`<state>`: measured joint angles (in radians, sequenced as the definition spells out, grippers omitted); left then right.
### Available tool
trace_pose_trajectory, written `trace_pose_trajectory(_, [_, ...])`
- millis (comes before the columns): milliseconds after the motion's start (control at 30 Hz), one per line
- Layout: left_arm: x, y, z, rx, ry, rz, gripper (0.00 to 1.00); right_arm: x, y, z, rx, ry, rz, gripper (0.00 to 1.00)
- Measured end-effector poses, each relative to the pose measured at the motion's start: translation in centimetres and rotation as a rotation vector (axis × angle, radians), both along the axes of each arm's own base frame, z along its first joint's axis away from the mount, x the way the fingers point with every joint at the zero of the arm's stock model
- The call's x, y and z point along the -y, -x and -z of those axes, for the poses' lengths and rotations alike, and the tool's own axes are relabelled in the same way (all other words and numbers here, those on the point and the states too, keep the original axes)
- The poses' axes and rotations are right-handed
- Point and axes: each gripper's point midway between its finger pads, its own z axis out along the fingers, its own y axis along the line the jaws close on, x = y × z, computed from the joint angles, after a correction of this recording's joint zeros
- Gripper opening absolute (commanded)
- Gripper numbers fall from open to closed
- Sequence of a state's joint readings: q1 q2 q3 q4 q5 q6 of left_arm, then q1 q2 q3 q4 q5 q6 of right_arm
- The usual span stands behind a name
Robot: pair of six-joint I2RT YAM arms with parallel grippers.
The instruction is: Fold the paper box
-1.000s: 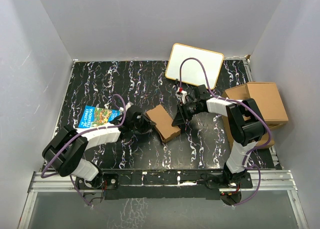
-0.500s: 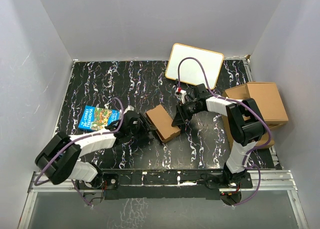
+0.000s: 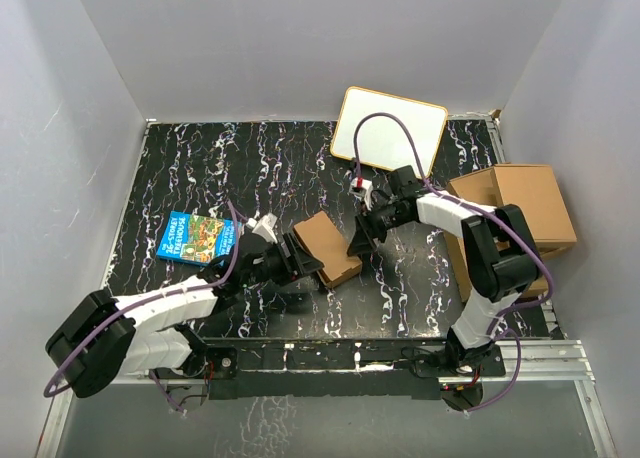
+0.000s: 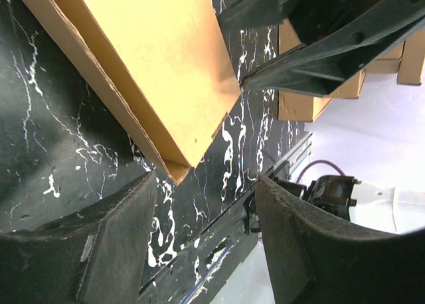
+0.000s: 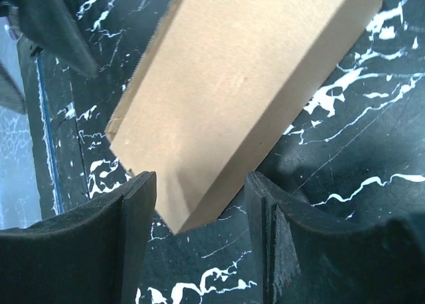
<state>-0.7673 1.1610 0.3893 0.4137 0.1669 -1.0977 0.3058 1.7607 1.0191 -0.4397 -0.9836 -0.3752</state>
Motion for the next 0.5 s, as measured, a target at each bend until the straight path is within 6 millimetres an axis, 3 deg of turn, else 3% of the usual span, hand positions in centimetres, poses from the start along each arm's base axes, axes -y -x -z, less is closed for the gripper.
trace_pose_trajectory(233, [0.6, 1.6, -0.4, 0.021, 0.010, 0.042, 0.59, 1.3, 0.8, -4.2, 0.207, -0.098, -0.084, 0.62])
trace_pose_trajectory(367, [0.8, 1.7, -1.3, 0.048, 0.024, 0.035, 0.59, 2.0, 2.2, -4.0, 0.290, -0.124, -0.141, 0.61])
trace_pose_trajectory(500, [0.7, 1.5, -0.5, 0.019, 0.014, -0.006, 0.58, 2.0, 2.7, -2.8, 0.259, -0.117, -0.150, 0.60])
